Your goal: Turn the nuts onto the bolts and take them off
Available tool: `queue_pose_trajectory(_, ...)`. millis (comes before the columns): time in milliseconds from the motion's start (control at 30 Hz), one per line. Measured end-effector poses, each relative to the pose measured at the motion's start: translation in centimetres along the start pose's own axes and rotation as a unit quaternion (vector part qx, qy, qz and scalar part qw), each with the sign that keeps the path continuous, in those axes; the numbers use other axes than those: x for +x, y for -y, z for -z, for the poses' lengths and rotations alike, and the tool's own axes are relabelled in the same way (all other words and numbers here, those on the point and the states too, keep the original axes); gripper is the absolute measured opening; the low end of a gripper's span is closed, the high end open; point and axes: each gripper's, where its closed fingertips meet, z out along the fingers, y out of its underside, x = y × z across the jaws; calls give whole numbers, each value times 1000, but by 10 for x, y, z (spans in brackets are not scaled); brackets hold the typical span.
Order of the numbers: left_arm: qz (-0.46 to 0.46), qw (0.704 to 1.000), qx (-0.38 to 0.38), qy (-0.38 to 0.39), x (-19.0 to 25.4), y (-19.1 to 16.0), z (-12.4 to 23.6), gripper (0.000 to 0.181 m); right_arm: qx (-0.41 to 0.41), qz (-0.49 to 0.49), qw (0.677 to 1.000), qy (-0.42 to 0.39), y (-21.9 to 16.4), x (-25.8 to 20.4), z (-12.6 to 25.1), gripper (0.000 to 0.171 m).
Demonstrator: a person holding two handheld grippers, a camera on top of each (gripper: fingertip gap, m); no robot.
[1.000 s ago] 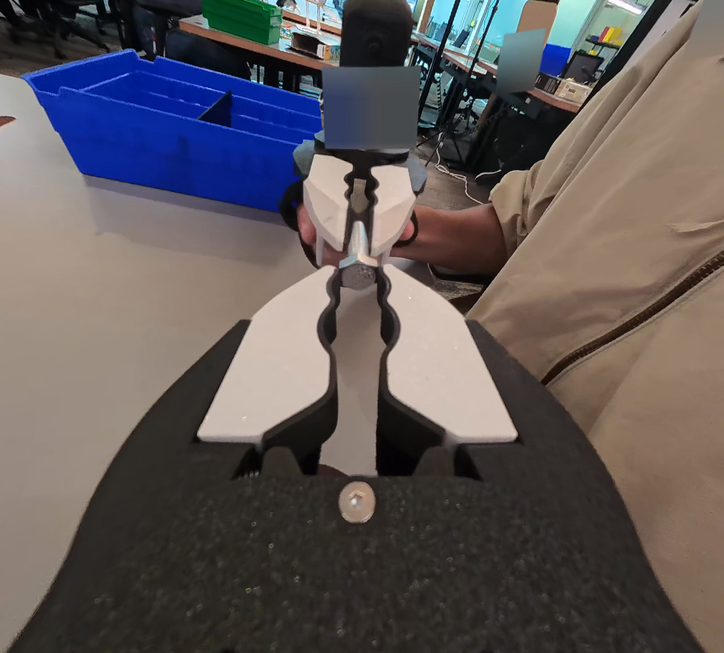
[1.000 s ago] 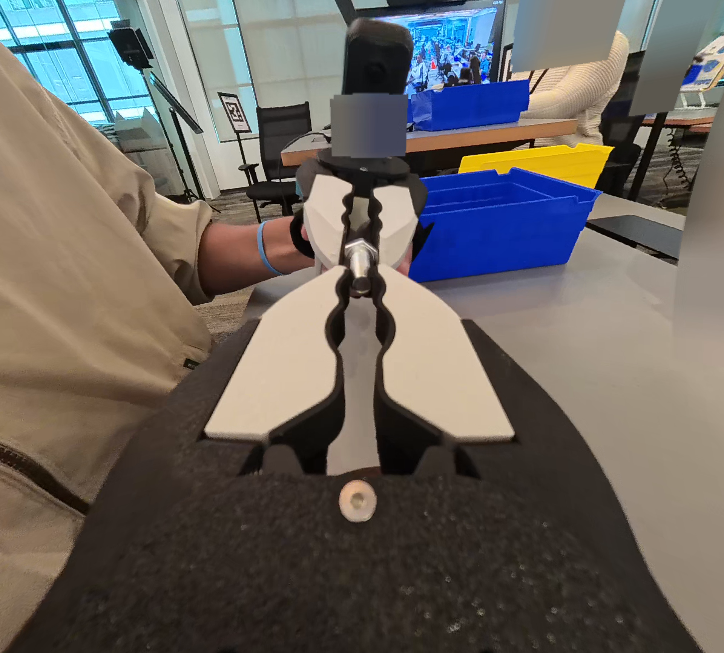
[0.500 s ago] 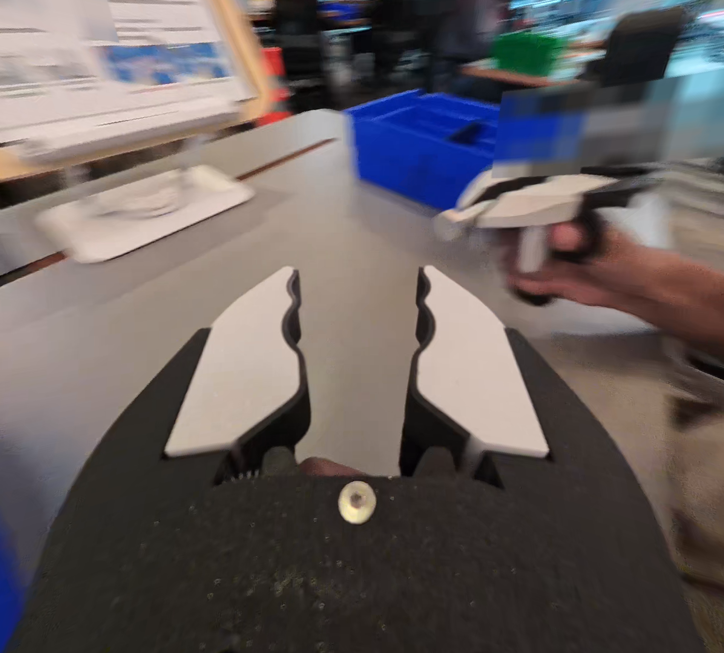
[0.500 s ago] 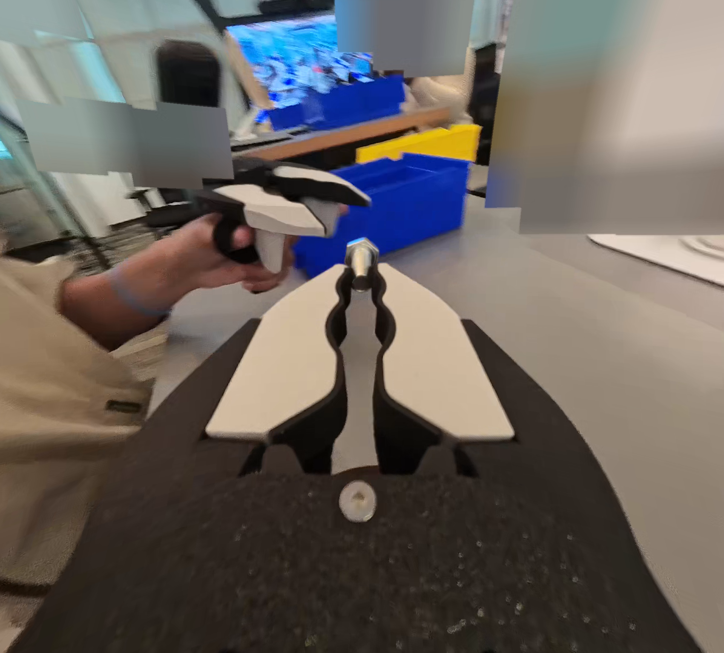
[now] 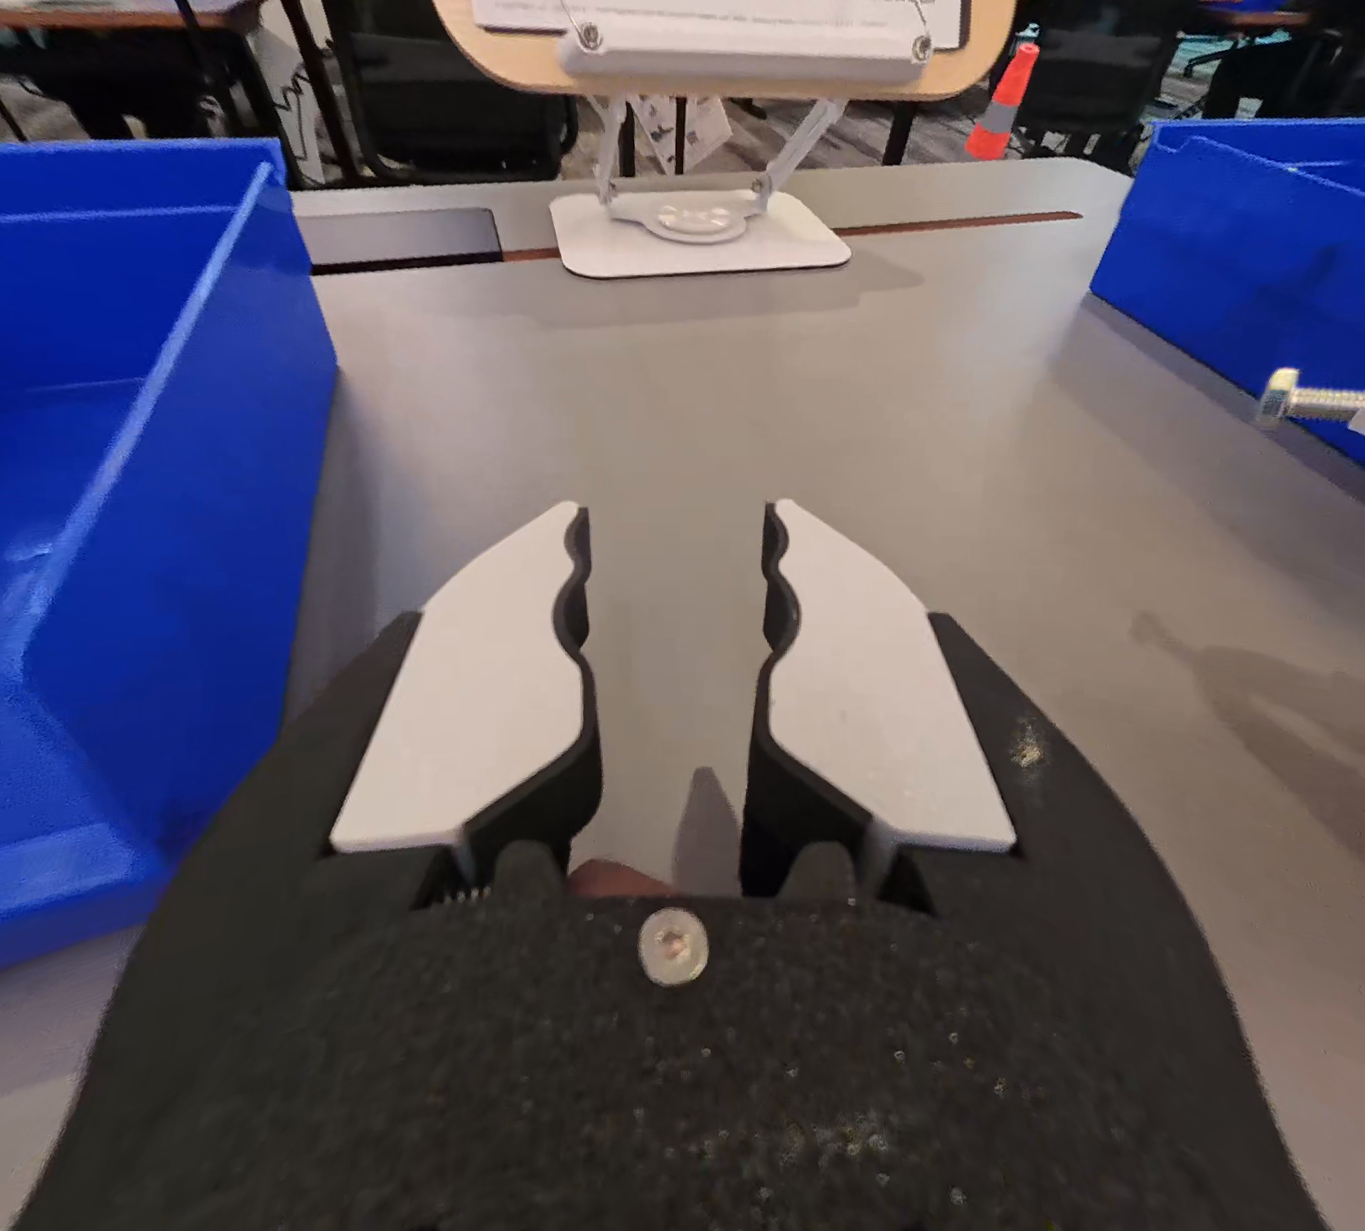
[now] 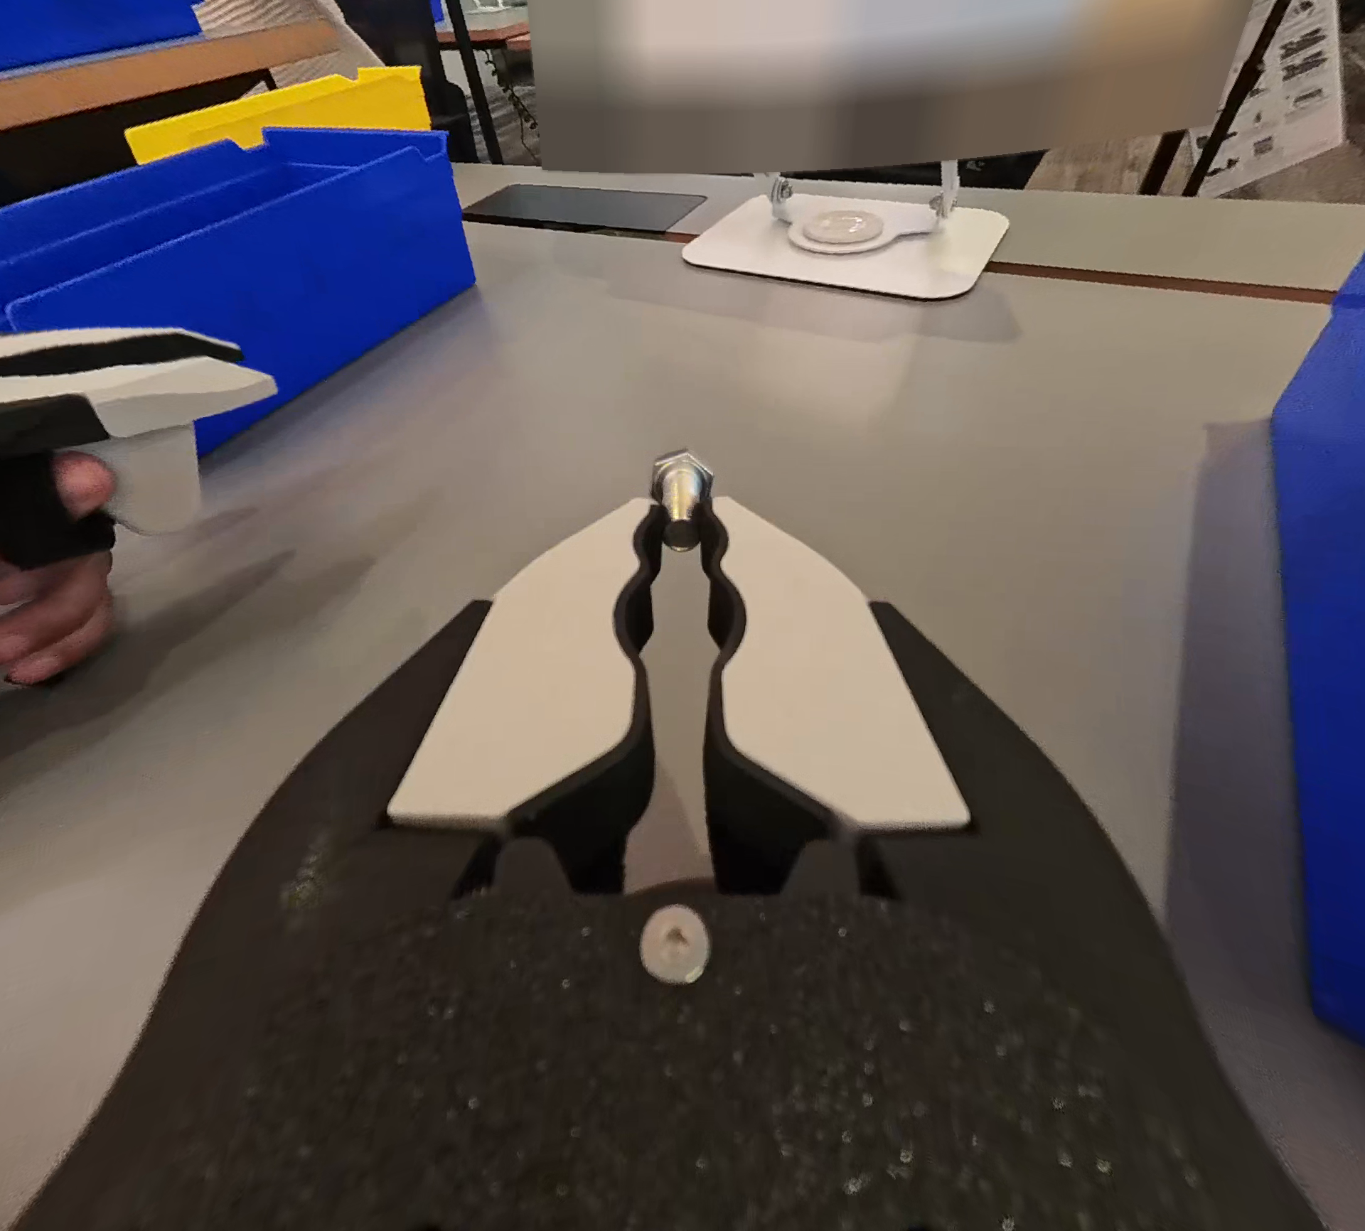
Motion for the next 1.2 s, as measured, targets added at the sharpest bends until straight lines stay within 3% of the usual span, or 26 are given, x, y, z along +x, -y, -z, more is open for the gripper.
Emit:
queue_pose_trajectory(100, 11, 1000, -2, -13, 1, -1, -1, 44, 9, 15, 1000, -23, 12, 11, 6, 10)
queue_pose_trajectory(167, 8, 1000, 0, -22, 4, 0, 0, 44, 27, 51, 996, -64, 42, 40, 17, 10)
queue_pose_trajectory(267, -16, 1000, 8, -22, 9, 1, 2, 44, 24, 70, 992, -105, 99, 111, 29, 10)
queue_pose_trajectory(367, -42, 999, 15, -19, 13, 2, 3, 44, -37, 100, 982, -155, 131, 202, 26, 10)
queue_pose_trajectory(500, -41, 998, 21, -31, 16, 3, 5, 48, -214, 52, 968, -118, 100, 290, -6, 10)
queue_pose_trajectory(600, -30, 998, 18, -43, 16, 2, 4, 50, -356, 50, 928, -96, 56, 331, -21, 11)
queue_pose_trajectory(700, -28, 998, 18, -46, 16, 2, 4, 50, -444, 57, 891, -79, 23, 348, -30, 11)
queue_pose_trajectory(900, -38, 998, 15, -42, 18, 1, 4, 51, -536, 48, 840, -67, -15, 358, -36, 11)
queue_pose_trajectory(1200, -47, 998, 8, -39, 19, -1, 2, 51, -551, 33, 831, -63, -24, 358, -38, 10)
